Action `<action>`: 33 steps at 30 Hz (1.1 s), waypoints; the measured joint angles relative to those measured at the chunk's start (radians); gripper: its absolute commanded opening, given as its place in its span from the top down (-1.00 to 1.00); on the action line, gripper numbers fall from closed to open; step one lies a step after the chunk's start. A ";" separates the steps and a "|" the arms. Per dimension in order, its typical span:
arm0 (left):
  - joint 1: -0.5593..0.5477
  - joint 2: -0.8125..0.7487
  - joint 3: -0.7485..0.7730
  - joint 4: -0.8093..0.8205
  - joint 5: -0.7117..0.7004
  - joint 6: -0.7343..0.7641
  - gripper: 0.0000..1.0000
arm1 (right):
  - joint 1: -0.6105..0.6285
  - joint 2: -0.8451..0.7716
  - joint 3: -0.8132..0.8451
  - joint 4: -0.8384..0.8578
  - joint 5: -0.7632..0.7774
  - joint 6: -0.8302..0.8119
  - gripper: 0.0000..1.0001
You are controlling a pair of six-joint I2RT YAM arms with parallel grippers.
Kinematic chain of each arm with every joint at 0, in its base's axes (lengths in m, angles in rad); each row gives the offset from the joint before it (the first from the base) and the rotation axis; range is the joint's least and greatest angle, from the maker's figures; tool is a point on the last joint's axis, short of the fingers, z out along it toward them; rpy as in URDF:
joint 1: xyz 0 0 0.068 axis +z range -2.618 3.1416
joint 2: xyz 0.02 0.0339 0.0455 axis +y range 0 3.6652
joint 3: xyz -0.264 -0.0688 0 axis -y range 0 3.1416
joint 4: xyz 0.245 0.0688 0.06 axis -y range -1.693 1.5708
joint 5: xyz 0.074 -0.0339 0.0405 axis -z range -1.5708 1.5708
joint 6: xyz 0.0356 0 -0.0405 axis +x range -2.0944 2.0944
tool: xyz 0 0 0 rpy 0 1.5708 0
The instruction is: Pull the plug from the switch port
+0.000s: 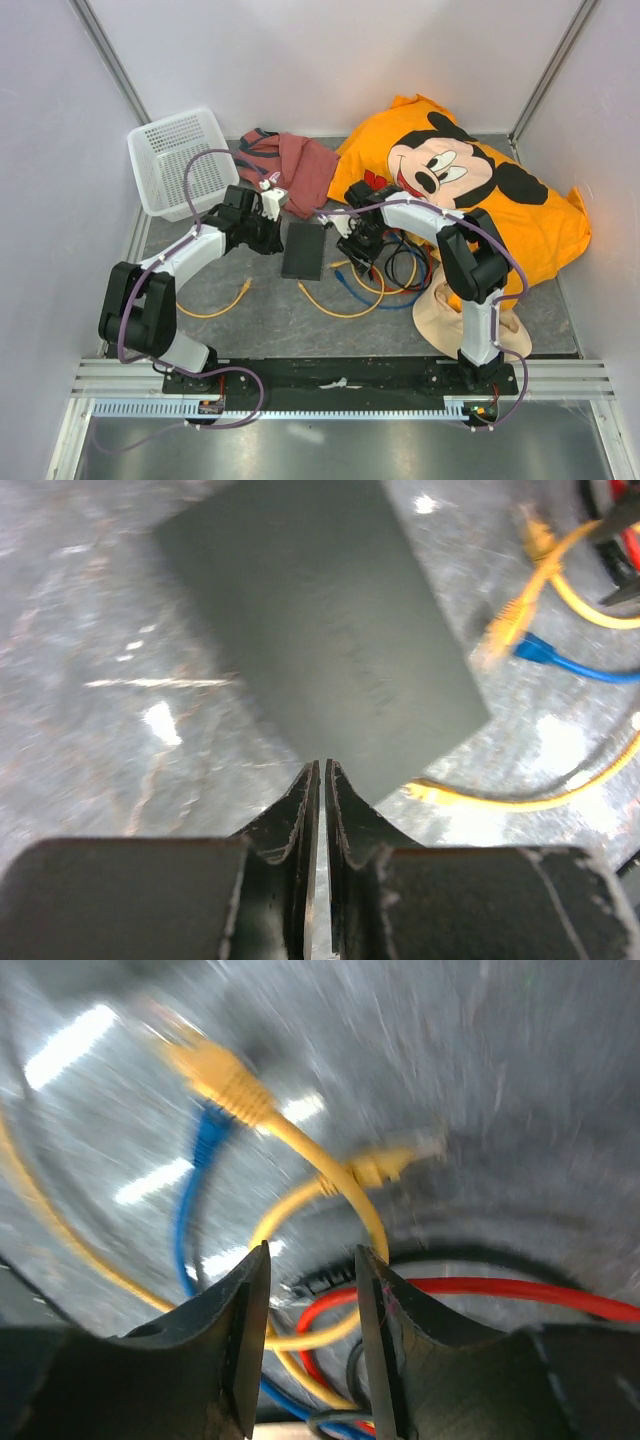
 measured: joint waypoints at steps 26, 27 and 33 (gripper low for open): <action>0.098 0.000 0.211 -0.120 -0.124 0.082 -0.94 | -0.171 -0.180 0.253 0.046 0.040 0.164 -0.96; 0.098 0.000 0.243 -0.130 -0.123 0.082 -0.94 | -0.166 -0.177 0.291 0.068 0.070 0.194 -0.96; 0.098 -0.005 0.386 -0.150 -0.125 0.081 -0.97 | -0.143 -0.166 0.403 0.183 0.227 0.296 -0.96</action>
